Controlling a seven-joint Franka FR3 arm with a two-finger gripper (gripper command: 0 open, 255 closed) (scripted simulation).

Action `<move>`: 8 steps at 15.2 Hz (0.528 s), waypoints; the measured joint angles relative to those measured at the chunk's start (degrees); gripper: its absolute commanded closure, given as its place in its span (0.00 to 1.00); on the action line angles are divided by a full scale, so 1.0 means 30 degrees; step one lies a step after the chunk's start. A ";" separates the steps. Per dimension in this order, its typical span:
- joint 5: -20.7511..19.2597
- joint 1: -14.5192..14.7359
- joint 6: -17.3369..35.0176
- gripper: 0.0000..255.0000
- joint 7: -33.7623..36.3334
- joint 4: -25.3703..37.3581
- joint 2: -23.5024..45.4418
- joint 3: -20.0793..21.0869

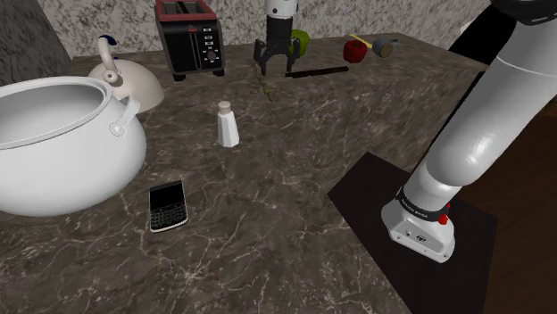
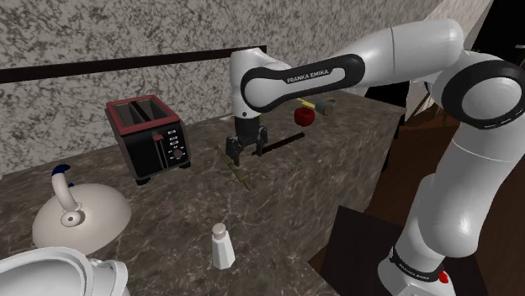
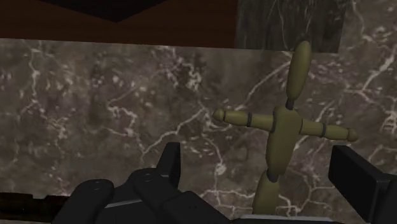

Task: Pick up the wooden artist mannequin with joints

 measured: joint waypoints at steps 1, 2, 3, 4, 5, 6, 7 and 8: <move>-0.0163 0.0011 0.0076 0.00 0.0563 0.0664 0.0696 0.0018; -0.0327 0.0035 0.0009 0.00 0.1122 0.1516 0.1424 0.0025; -0.0493 0.0025 -0.0083 0.00 0.1597 0.2342 0.2097 -0.0023; -0.0652 0.0018 -0.0122 0.00 0.2040 0.3191 0.2836 -0.0088; -0.0834 0.0087 -0.0162 0.00 0.2589 0.4136 0.3681 -0.0120; -0.0925 0.0121 -0.0246 0.00 0.2922 0.4657 0.4098 -0.0158; -0.0983 0.0137 -0.0181 0.00 0.3086 0.4902 0.4384 -0.0185; -0.1009 0.0165 0.0015 0.00 0.3207 0.4817 0.4488 -0.0187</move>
